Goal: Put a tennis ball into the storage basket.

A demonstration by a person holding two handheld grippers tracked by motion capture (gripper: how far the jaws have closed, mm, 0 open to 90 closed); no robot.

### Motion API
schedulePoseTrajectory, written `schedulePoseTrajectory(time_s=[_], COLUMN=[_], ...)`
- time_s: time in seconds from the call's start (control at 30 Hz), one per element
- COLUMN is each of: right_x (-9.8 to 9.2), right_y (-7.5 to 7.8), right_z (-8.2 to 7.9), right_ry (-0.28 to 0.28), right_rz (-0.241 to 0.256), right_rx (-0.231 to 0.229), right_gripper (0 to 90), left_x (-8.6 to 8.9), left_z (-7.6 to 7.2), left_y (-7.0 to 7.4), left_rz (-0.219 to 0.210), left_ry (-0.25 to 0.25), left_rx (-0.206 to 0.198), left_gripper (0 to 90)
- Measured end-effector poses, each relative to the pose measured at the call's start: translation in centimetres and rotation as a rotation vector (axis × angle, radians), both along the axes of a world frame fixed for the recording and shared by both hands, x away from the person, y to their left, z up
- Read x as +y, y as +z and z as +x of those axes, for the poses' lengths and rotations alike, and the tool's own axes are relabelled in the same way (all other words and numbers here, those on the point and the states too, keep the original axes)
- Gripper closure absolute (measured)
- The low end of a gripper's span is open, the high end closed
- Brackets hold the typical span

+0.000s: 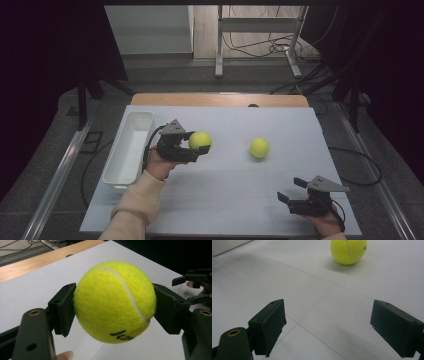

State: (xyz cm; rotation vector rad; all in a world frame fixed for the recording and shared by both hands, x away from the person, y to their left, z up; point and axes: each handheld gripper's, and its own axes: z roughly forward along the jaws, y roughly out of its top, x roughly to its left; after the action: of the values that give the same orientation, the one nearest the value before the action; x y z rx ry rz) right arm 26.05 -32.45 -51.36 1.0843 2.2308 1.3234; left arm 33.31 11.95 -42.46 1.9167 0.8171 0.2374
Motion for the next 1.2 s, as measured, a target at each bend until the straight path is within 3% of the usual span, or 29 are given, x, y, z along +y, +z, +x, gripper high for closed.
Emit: schedulePoseTrajectory(time_s=[0.87,1.2], right_x=[0.1,0.1], right_y=[0.1,0.0], right_z=[0.0,0.0], right_ry=[0.005,0.004], right_rz=[0.002,-0.008], right_rx=[-0.005,-0.005], right_gripper=[13.2,13.2], left_x=[3.1,4.6], left_z=[-0.2,0.2], left_y=[1.4,1.3], left_rz=[-0.039,-0.058], left_ry=[0.097,0.139], left_rx=[-0.056,-0.047], left_gripper=[26.5,26.5])
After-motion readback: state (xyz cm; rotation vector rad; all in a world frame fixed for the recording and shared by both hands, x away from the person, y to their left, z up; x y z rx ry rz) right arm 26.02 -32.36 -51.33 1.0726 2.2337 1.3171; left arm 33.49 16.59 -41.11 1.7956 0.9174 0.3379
